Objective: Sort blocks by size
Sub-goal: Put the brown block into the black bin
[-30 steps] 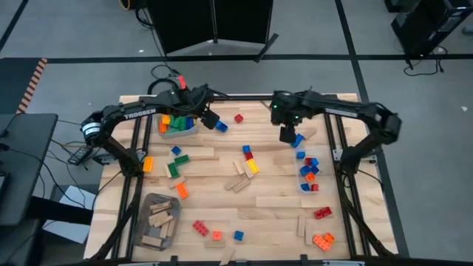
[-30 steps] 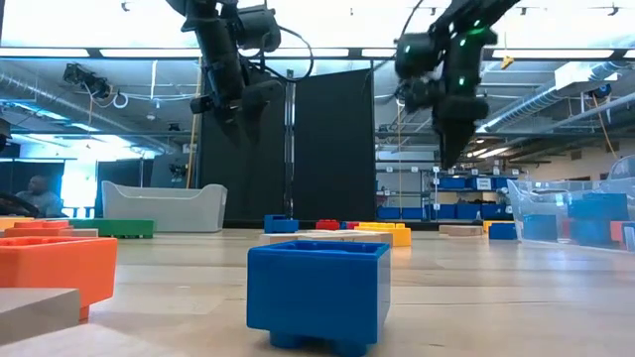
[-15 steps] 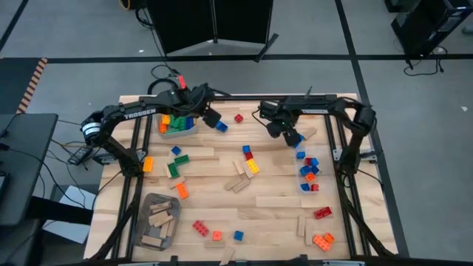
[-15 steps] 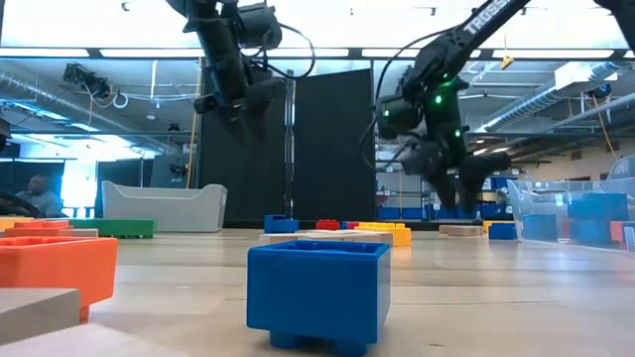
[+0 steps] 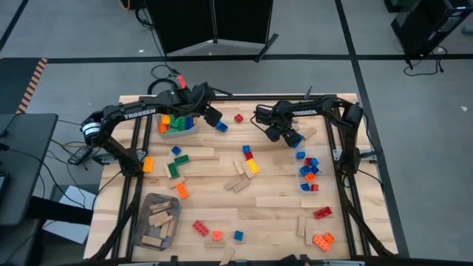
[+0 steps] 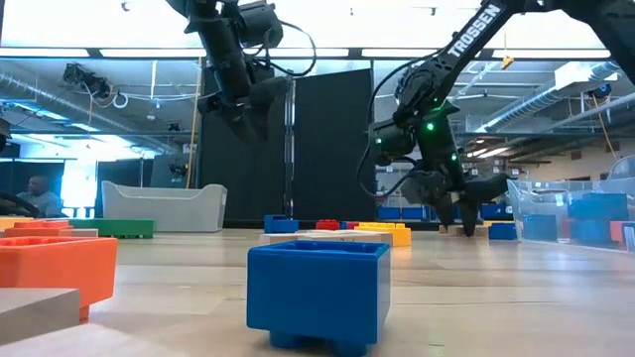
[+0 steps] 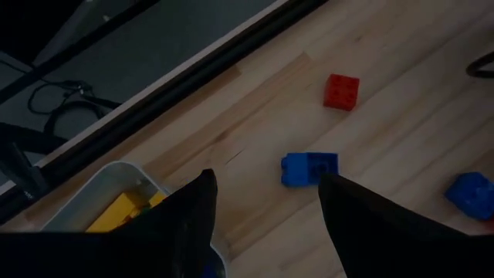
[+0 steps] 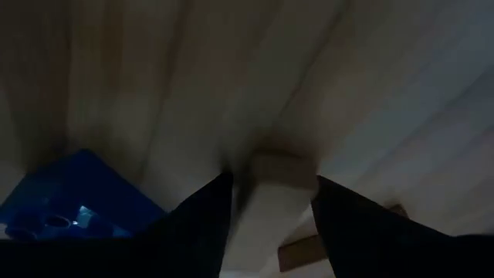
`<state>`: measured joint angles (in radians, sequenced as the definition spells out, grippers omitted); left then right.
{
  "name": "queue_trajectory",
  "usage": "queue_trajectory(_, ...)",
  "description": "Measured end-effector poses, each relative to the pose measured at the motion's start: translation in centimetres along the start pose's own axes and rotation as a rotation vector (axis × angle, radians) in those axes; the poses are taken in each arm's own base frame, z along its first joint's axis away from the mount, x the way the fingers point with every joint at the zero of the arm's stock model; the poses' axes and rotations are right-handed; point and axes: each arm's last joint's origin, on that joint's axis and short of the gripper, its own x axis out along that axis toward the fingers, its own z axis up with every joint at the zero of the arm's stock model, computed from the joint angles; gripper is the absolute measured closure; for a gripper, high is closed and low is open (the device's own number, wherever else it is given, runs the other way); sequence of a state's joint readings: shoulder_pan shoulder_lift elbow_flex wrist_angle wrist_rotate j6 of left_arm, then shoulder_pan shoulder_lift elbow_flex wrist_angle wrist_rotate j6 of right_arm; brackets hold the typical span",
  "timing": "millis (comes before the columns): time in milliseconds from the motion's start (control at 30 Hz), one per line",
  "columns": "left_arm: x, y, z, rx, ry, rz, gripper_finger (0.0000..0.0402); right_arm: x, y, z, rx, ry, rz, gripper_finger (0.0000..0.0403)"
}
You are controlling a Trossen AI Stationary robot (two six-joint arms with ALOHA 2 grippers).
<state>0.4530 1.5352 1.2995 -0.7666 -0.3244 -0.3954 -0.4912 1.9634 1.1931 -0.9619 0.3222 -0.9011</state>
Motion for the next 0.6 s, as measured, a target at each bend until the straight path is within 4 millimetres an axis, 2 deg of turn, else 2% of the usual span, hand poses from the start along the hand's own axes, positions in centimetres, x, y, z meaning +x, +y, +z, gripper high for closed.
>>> queue_trajectory(200, 0.0, -0.1, 0.1, -0.006, -0.014, -0.005, 0.0167, 0.0, 0.2, 0.1, 0.026, 0.004, 0.007, 0.0278)
queue_trajectory(367, 0.0, -0.1, 0.1, -0.006, -0.014, -0.005, 0.0167, -0.6, 0.3, -0.2, 0.106, -0.032, 0.008, 0.0282)
queue_trajectory(467, 0.0, -0.1, 0.1, -0.006, -0.014, -0.006, 0.0167, -1.8, 0.2, -0.5, 0.202, -0.081, -0.022, 0.0282)
queue_trajectory(600, 0.0, -0.1, 0.2, -0.010, -0.021, -0.008, 0.0167, -4.5, 0.7, -1.7, 0.364, -0.185, -0.038, 0.0282)
